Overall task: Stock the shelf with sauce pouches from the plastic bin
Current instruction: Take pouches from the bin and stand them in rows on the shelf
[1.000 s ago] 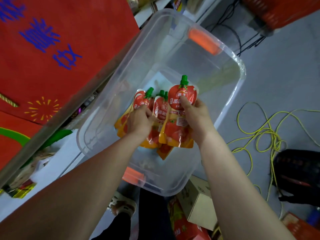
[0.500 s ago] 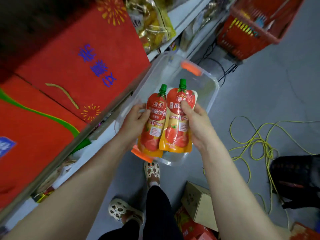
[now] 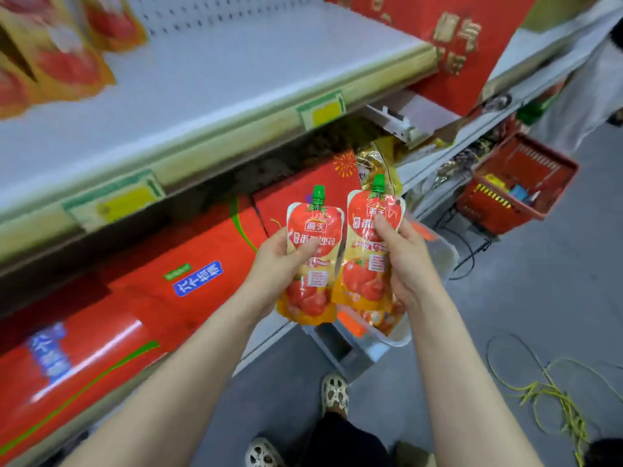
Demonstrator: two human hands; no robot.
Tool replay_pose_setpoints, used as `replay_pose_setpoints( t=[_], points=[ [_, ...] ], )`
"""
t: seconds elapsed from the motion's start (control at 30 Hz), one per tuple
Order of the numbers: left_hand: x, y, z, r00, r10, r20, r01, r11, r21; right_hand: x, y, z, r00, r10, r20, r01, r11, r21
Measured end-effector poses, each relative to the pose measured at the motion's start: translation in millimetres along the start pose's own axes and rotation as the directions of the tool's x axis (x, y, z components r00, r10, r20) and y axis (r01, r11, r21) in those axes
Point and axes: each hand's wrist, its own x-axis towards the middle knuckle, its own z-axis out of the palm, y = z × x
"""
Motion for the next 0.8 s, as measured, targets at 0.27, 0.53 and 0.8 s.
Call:
replay_pose_setpoints(
  t=[0.27,0.53,0.8],
  points=[
    [-52,100,-85,0.921,0.31,-0.234,-0.299,0.951,0.085,-21,-65,100,0.945,-0.184,0.269,0.202,0.978,-0.041],
    [-52,188,-158,0.734,0.463,-0.496,-0.483,0.87,0.098,11,-152,214,0.76,-0.383,0.526,0.495,0.864,-0.087],
    [1,221,-200,0.6,0.46,-0.654,-0.5,0.854,0.142,117,-185,314,0.715,-0.266,0.646,0.527,0.812,-0.249]
  ],
)
